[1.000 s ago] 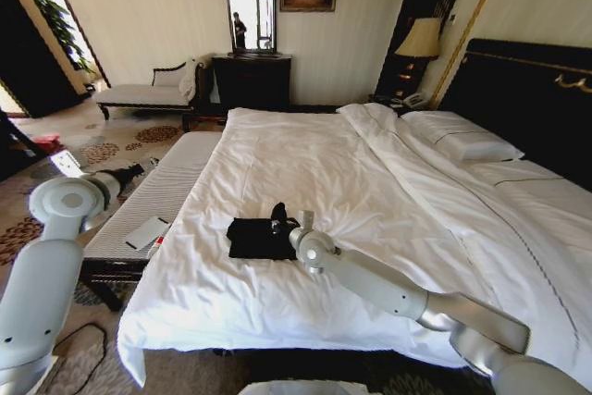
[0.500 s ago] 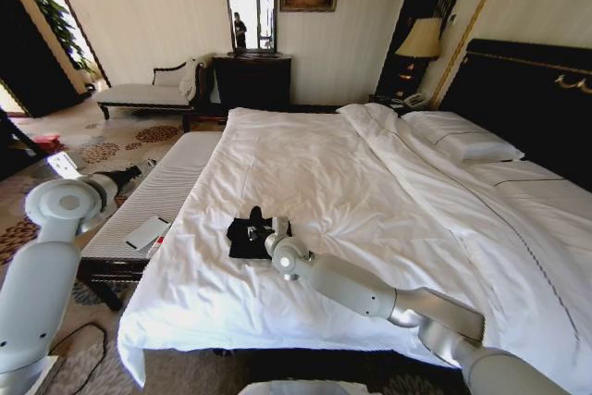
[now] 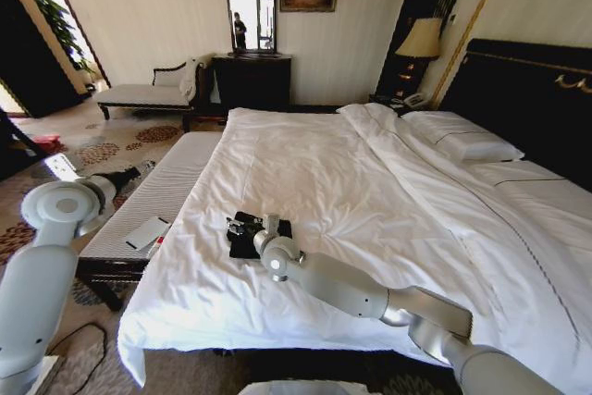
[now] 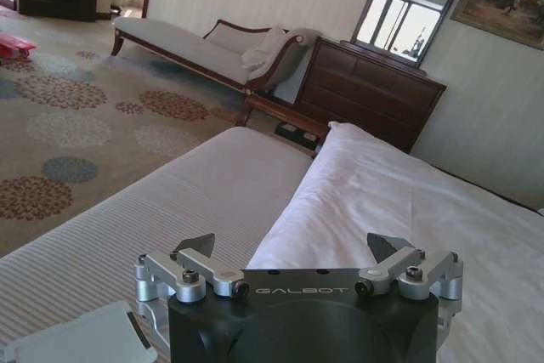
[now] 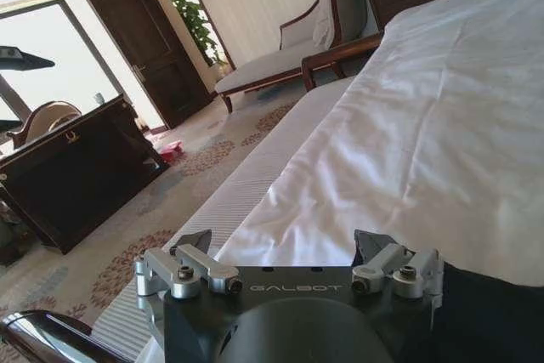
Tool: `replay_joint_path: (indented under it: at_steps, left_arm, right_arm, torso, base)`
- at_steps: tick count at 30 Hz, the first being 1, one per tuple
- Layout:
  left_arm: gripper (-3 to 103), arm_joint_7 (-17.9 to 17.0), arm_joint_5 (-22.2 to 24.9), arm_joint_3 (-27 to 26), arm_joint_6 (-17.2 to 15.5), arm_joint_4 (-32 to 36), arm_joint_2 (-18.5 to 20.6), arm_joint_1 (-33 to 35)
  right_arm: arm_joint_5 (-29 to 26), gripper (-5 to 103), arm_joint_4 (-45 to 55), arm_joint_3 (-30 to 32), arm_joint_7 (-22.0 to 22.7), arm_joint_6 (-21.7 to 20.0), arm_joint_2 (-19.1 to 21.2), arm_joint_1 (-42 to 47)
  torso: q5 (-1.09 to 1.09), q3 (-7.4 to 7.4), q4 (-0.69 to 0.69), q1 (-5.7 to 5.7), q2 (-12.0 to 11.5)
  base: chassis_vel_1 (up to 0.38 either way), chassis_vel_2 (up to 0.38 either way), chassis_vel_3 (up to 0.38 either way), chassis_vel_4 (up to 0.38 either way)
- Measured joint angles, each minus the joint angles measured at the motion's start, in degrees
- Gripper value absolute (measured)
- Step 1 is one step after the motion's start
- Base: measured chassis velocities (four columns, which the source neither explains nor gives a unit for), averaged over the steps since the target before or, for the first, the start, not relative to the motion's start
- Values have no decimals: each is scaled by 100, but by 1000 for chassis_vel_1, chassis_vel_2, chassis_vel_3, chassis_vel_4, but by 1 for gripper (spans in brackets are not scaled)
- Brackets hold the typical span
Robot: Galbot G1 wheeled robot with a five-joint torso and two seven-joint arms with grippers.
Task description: Fold the clothes on the bed.
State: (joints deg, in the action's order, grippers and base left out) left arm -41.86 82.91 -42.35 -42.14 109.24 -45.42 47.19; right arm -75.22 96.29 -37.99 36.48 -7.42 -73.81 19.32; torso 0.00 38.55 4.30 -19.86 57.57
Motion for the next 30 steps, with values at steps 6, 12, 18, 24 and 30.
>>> replay_joint_path:
  at_steps: [6,12,18,24,30]
  left_arm:
    - [100,-2,5,-27,0,30,0,41]
    - [100,2,4,-1,0,28,20,41]
    - [100,-8,-9,44,0,46,29,42]
    - [100,-21,-13,-18,0,87,47,117]
    - [100,-25,-18,-195,0,125,51,299]
  right_arm:
    - [-68,100,-427,212,106,-84,31,-129]
    - [-368,100,-850,423,258,-189,106,148]
    - [-559,100,-765,510,256,-78,-133,622]
    - [-205,100,-862,211,-145,175,-453,801]
    - [-10,100,-1143,88,-244,200,-679,704]
  torso:
    - [0,0,0,0,0]
    - [1,1,4,-1,0]
    - [0,0,1,0,0]
    - [1,0,2,0,0]
    - [0,0,-1,0,0]
  base:
    - [0,0,0,0]
    - [0,0,0,0]
    - [0,0,0,0]
    - [0,0,0,0]
    - [0,0,0,0]
